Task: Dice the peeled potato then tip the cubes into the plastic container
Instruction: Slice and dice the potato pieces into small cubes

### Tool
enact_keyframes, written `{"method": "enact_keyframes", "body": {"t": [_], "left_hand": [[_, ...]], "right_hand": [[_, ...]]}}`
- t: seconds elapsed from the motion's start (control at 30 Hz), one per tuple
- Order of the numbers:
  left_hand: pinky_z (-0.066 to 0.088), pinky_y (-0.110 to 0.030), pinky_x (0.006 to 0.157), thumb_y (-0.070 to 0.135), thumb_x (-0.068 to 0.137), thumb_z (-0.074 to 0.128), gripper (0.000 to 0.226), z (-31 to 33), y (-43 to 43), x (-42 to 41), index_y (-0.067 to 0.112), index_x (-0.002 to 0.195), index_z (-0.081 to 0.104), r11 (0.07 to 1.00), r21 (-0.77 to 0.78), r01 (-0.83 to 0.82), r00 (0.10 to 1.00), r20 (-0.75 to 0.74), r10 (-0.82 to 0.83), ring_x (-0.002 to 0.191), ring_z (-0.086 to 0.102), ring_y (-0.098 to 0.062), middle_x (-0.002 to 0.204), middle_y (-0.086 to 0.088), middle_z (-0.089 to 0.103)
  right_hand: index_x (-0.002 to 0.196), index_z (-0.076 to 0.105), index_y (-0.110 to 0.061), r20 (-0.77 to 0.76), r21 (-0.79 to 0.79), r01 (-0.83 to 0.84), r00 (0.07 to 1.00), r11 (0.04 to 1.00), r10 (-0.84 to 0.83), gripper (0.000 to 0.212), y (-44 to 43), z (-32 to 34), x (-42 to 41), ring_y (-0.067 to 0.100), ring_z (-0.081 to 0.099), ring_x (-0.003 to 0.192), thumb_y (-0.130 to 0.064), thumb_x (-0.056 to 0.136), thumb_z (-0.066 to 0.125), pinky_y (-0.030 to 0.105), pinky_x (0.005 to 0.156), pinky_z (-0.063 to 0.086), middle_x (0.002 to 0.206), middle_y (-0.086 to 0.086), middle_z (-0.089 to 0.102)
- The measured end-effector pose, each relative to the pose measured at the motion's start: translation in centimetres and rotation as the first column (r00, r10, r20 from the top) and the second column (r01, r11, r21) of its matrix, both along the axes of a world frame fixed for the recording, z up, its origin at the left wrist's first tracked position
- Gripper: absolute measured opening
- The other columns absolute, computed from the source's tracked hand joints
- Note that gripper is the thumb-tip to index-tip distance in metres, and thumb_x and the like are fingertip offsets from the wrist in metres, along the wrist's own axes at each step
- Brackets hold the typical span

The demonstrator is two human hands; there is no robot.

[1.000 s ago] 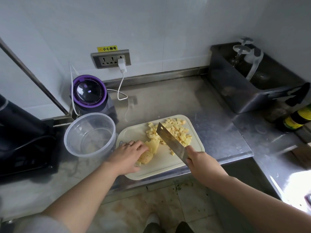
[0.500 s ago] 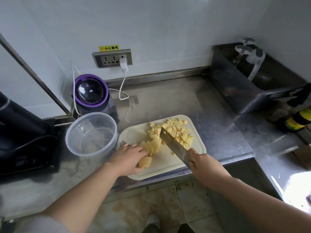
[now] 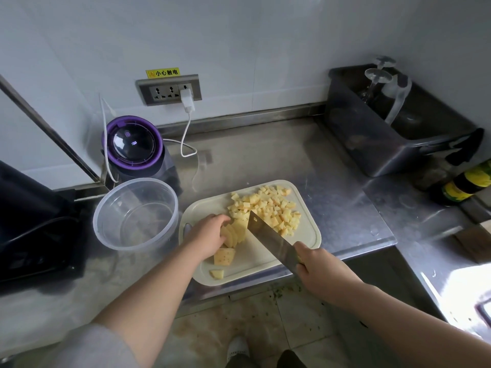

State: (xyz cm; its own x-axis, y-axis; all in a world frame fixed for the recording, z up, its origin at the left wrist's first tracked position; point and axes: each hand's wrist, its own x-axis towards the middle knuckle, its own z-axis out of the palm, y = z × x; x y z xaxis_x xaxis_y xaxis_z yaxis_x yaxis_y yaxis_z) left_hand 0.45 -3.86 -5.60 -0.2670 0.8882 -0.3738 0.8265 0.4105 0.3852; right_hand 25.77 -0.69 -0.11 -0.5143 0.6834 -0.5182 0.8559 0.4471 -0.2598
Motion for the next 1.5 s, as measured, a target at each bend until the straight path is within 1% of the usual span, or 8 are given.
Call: {"method": "enact_keyframes", "body": {"t": [0.23, 0.47, 0.6, 0.77, 1.0, 1.13, 1.37, 1.5], "left_hand": [[0.04, -0.05, 0.1, 0.023, 0.087, 0.064, 0.039, -0.1, 0.7, -0.5, 0.038, 0.121, 0.052, 0.998, -0.06, 0.025, 0.999, 0.044, -0.022, 0.109, 0.054, -0.016, 0.127, 0.008, 0.047], [0.031, -0.055, 0.106, 0.033, 0.086, 0.066, 0.045, 0.5, 1.1, 0.1, 0.035, 0.126, 0.045, 0.994, -0.108, -0.004, 0.995, 0.101, 0.015, 0.122, 0.05, -0.017, 0.135, 0.011, 0.051], [0.037, -0.037, 0.096, 0.028, 0.087, 0.067, 0.048, 1.2, 1.2, 0.3, 0.03, 0.127, 0.042, 0.994, -0.1, 0.039, 0.993, 0.114, -0.028, 0.12, 0.05, -0.017, 0.134, 0.009, 0.051], [0.042, -0.049, 0.095, 0.033, 0.083, 0.07, 0.041, 1.2, 0.2, -0.4, 0.038, 0.116, 0.047, 0.989, -0.062, 0.136, 0.988, 0.075, -0.131, 0.104, 0.053, -0.016, 0.116, 0.01, 0.054], [0.05, -0.028, 0.041, 0.03, 0.088, 0.066, 0.015, 2.2, -1.0, -1.9, 0.032, 0.095, 0.053, 0.983, -0.019, 0.183, 0.979, 0.093, -0.18, 0.076, 0.054, -0.014, 0.094, 0.014, 0.045], [0.047, -0.028, 0.046, 0.043, 0.087, 0.064, 0.022, 2.9, -1.4, -1.0, 0.026, 0.101, 0.062, 0.989, -0.065, 0.129, 0.986, 0.114, -0.121, 0.07, 0.057, -0.013, 0.1, 0.01, 0.056], [0.047, -0.046, 0.089, 0.042, 0.094, 0.052, 0.021, 3.4, -1.3, 0.1, 0.029, 0.103, 0.068, 0.996, -0.076, 0.052, 0.995, 0.09, -0.045, 0.065, 0.051, -0.008, 0.098, 0.011, 0.066], [0.051, -0.032, 0.049, 0.034, 0.097, 0.049, 0.02, 3.0, -1.1, -0.6, 0.031, 0.104, 0.067, 0.996, -0.077, -0.034, 0.981, 0.185, 0.048, 0.069, 0.061, -0.016, 0.095, 0.009, 0.065]], "right_hand": [[0.118, 0.039, -0.021, 0.002, 0.03, -0.001, 1.0, 1.0, 0.001, 0.018, 0.1, 0.2, -0.3, 0.015, 0.054, 0.064, -0.019, 0.101, 0.033, 0.028, 0.052, 0.04, 0.075, -0.002, 0.051], [0.119, 0.038, -0.024, 0.033, 0.003, 0.022, 0.999, 1.0, -0.022, 0.02, 0.1, -0.1, -0.3, 0.013, 0.056, 0.064, -0.017, 0.1, 0.036, 0.027, 0.052, 0.043, 0.077, -0.002, 0.054], [0.118, 0.038, -0.024, 0.017, 0.005, 0.005, 1.0, 1.0, -0.005, 0.018, 0.0, -0.1, -0.3, 0.013, 0.056, 0.064, -0.018, 0.1, 0.036, 0.027, 0.051, 0.041, 0.077, -0.002, 0.053], [0.125, 0.038, -0.023, 0.017, 0.009, -0.043, 0.999, 0.999, 0.043, 0.024, 0.1, 0.5, -0.4, 0.019, 0.064, 0.076, -0.022, 0.101, 0.036, 0.035, 0.066, 0.055, 0.087, 0.002, 0.059], [0.128, 0.038, -0.025, 0.01, -0.004, -0.085, 0.996, 0.996, 0.085, 0.026, 0.4, 1.1, -0.9, 0.018, 0.064, 0.076, -0.024, 0.103, 0.035, 0.034, 0.066, 0.055, 0.089, 0.003, 0.059], [0.132, 0.036, -0.025, 0.025, -0.035, -0.127, 0.991, 0.991, 0.128, 0.029, 0.5, 1.2, -1.3, 0.015, 0.063, 0.077, -0.026, 0.104, 0.037, 0.03, 0.067, 0.055, 0.095, 0.002, 0.06], [0.133, 0.036, -0.026, 0.025, -0.033, -0.118, 0.993, 0.992, 0.119, 0.03, 0.7, 1.2, -1.1, 0.016, 0.063, 0.079, -0.026, 0.103, 0.037, 0.033, 0.071, 0.056, 0.096, 0.002, 0.06], [0.135, 0.036, -0.025, 0.019, -0.037, -0.117, 0.993, 0.992, 0.117, 0.031, 0.7, 1.2, -1.0, 0.015, 0.064, 0.079, -0.026, 0.104, 0.037, 0.031, 0.069, 0.056, 0.095, 0.001, 0.061]]}}
